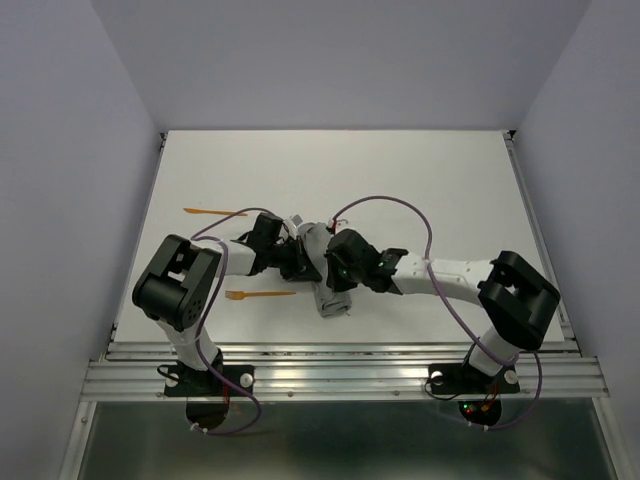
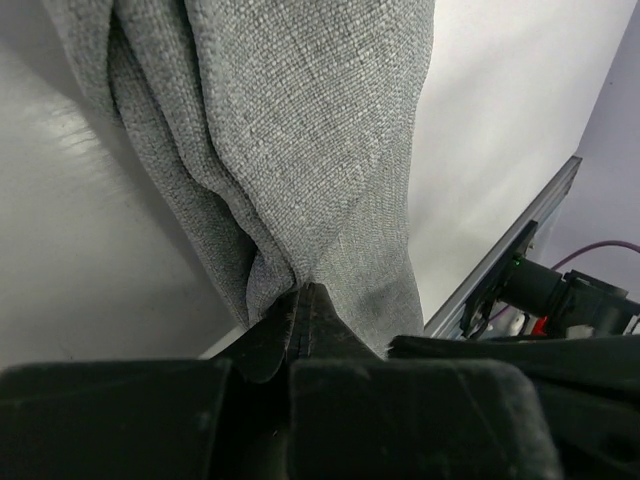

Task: Fold the napkin into a case and place the utensils inside
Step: Smooth out the smaller rectangle-folded napkin at the center of the board.

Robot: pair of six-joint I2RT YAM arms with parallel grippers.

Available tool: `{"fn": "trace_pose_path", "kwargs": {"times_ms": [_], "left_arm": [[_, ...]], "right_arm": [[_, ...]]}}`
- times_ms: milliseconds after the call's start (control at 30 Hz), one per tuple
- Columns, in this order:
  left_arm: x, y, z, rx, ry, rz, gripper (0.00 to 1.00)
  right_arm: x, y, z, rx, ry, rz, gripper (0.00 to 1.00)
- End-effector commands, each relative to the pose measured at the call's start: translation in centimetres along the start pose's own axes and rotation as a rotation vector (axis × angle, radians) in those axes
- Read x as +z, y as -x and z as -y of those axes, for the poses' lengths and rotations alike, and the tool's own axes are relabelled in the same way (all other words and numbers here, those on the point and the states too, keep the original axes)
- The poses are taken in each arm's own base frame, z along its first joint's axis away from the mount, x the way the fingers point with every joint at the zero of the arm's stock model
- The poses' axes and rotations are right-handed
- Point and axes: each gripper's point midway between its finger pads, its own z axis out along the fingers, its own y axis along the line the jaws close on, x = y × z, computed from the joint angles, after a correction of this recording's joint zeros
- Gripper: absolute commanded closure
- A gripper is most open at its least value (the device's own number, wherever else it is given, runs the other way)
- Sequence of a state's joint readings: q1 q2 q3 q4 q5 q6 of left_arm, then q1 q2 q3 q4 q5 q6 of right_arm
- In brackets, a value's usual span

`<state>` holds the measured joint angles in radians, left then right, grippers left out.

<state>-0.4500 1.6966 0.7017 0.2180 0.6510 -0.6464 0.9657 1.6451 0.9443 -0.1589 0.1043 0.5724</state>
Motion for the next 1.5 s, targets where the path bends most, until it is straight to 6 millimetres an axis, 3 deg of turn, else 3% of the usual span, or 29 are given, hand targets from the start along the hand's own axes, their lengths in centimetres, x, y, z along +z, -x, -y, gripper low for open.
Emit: {"fn": "trace_pose_path", "kwargs": {"times_ms": [0,133,300,467,600,867,1233,1467], "left_arm": [[0.6,-1.1,-1.7,-0.007,0.012,-0.037,1.00],[0.7,-1.0,-2.1,-0.008,0.009,-0.041,1.00],[0.5,-0.8,-2.0,-0.006,-0.001,-0.040,1.00],[0.3,-0.6,-1.9,-0.002,0.002,-0.040,1.00],[0.2,-0.4,-1.8,0.001,0.003,-0.037,1.00],[0.1,-0.5,-1.9,0.005,0.007,-0.047,1.00],[0.2,-0.5,-2.2,0.010,0.013,-0.055,1.00],[0.2,-0.5,-2.2,0.015,0.010,-0.060,1.00]], "right_arm": [[-1.8,6.2,0.6,0.071,0.016,0.124,0.94],[-0.6,8.5,1.0,0.074,0.026,0.118,0.94],[1.3,10.1,0.0,0.045,0.054,0.107,0.94],[3.6,9.8,-1.5,0.037,0.126,0.061,0.94],[4.0,9.7,-1.9,0.044,0.149,0.056,0.94],[3.2,8.8,-1.1,0.044,0.131,0.056,0.95],[3.0,4.8,0.5,0.042,0.118,-0.021,0.95],[4.3,5.6,0.2,0.043,0.119,-0.011,0.96]]}}
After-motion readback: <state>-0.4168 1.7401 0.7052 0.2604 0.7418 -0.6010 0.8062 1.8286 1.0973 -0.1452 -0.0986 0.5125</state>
